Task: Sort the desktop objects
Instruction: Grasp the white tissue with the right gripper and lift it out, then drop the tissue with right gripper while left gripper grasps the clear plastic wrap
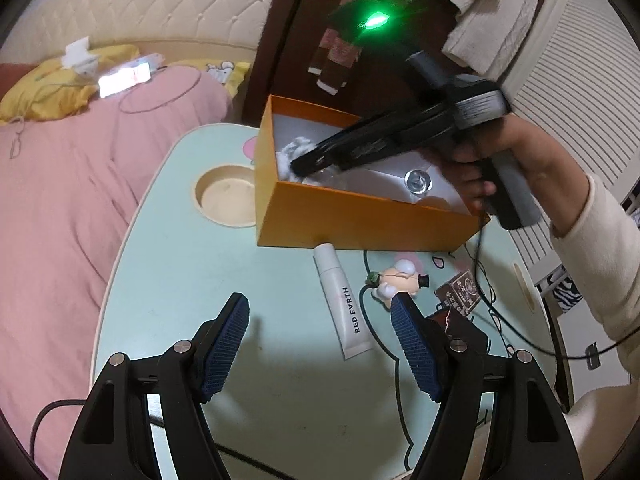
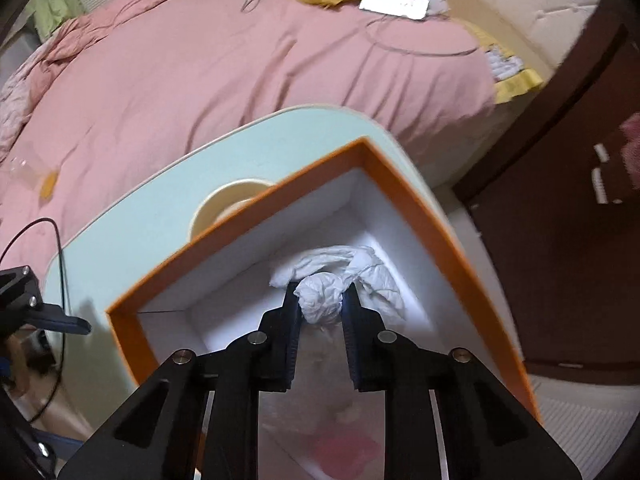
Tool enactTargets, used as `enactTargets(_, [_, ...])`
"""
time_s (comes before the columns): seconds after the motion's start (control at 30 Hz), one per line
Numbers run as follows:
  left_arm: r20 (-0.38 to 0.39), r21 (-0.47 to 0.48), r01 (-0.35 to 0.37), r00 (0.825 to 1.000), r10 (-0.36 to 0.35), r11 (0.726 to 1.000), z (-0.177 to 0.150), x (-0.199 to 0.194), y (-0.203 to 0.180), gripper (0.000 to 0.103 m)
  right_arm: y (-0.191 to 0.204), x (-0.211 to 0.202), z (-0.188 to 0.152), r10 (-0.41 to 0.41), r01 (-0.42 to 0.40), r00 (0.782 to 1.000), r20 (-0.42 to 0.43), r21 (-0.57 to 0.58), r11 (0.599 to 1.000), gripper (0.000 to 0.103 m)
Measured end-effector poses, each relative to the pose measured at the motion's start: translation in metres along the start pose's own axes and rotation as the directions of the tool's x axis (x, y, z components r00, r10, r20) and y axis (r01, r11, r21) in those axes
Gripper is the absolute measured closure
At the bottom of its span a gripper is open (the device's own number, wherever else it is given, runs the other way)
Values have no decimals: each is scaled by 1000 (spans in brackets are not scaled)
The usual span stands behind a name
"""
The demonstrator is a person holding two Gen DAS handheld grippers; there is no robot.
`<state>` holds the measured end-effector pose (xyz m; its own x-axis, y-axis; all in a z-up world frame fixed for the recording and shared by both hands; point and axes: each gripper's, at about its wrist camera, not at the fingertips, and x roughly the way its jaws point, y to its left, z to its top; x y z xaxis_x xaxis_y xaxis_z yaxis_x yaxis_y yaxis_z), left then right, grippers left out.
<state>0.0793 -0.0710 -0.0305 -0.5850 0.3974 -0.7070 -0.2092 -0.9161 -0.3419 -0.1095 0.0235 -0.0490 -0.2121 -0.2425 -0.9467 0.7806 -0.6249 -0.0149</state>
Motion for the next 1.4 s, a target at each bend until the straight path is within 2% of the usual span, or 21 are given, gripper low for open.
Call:
enactTargets(0.1, [1, -11, 3, 1000, -3, 1000, 1, -1, 2, 30, -12, -29, -12, 64, -71, 995, 80, 80, 994, 83])
enactTargets(0.2, [-2, -6, -3, 1000, 3, 1000, 2, -1, 2, 30, -19, -74, -29, 98, -124, 976, 194, 129, 984, 83])
enactTargets(0.27, [-4, 4, -14, 1000, 14, 1000, 4, -1, 1, 30, -20, -108, -44, 116, -161, 955, 274, 147, 976, 83])
enactTargets(0.37, [-5, 24, -18, 1000, 18, 1000, 10, -2, 0, 30, -15, -160, -74, 160, -230, 908, 388, 141, 963, 83])
enactTargets(0.47, [7, 62, -19, 1000, 19, 998, 22, -6, -5, 30, -5, -195, -109, 196, -277, 870, 452, 120, 953, 83])
enactTargets(0.5, [16, 82, -16, 1000, 14, 997, 28, -8, -9, 30, -1, -202, -121, 197, -281, 867, 457, 123, 952, 83])
enactTargets(0.6, [23, 119, 33, 999, -36, 992, 51, -14, -18, 30, 8, -204, -154, 165, -259, 879, 448, 158, 953, 83])
enactTargets(0.67, [8, 136, 62, 998, -64, 989, 65, -12, -26, 30, 11, -191, -175, 167, -275, 889, 427, 206, 939, 83])
enactTargets(0.77, [-54, 190, 94, 995, -85, 977, 91, 4, -42, 32, 15, -170, -207, 179, -304, 901, 395, 282, 910, 83])
enactTargets(0.8, [-80, 209, 101, 993, -86, 973, 98, 11, -47, 36, 15, -162, -215, 174, -304, 906, 386, 308, 902, 83])
enactTargets(0.87, [-158, 239, 108, 985, -71, 965, 110, 30, -56, 37, 11, -149, -231, 166, -310, 912, 376, 364, 879, 83])
enactTargets(0.93, [-241, 276, 98, 970, -30, 956, 117, 51, -64, 37, 5, -140, -247, 154, -312, 916, 370, 417, 854, 83])
enactTargets(1.07, [-340, 361, 62, 938, 70, 930, 121, 87, -75, 38, -3, -125, -272, 85, -250, 940, 331, 496, 831, 82])
enactTargets(1.2, [-443, 354, 48, 888, 122, 934, 123, 120, -73, 47, -11, -107, -290, 78, -246, 947, 312, 548, 800, 81])
enactTargets(1.23, [-448, 366, 30, 882, 148, 930, 124, 124, -74, 50, -14, -102, -293, 72, -240, 950, 303, 564, 790, 81])
enactTargets(1.4, [-533, 368, 32, 826, 183, 929, 126, 144, -74, 54, -21, -91, -302, 79, -236, 960, 269, 624, 744, 75])
